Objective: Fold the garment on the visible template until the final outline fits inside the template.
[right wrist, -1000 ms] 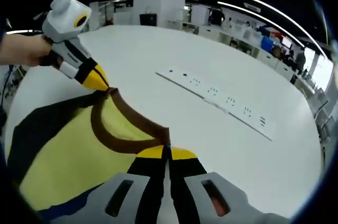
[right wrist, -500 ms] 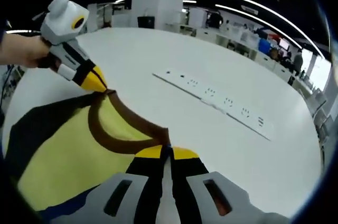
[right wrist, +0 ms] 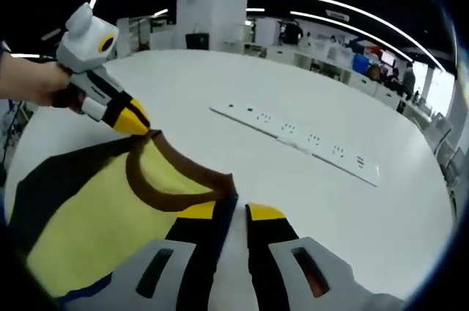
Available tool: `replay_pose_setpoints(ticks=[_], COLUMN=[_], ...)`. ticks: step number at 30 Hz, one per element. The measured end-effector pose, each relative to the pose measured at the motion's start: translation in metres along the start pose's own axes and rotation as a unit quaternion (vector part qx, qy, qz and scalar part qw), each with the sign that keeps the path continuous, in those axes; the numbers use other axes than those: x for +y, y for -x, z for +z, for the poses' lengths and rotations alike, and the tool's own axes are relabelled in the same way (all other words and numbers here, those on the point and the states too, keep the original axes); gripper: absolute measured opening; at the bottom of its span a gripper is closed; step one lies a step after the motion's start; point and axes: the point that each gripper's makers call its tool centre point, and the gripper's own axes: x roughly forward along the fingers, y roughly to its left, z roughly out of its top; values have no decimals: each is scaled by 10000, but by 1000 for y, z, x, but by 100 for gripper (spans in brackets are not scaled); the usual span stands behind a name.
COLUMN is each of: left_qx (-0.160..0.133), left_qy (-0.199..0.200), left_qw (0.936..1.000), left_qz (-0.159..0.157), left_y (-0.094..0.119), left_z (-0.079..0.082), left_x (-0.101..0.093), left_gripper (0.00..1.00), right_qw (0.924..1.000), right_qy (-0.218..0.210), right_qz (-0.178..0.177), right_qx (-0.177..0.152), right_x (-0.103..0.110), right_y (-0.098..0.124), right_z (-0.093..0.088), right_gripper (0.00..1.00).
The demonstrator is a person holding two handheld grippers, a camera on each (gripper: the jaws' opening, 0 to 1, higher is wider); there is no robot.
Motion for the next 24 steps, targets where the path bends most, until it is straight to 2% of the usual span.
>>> replay_pose_setpoints(ticks=[7,13,24], left_qx=[-132,-190,-267], left_qy=[140,244,486], left_qw=[9998,9995,9983], left_qz=[-65,-99,-164], left_y=[6,14,33], left_z=[-4,-10,-23], left_x=[-3,-8,-21], left_gripper=[15,17,24], right_qw=[10000,9996,9983], right_qy=[-93,-235,-466], right_qz=[-3,92,249], right_qx=[-24,-140,-239], right_x=[0,9,30], right_y=[10,21,36], right_z=[-2,0,-4], right_gripper=[20,24,40])
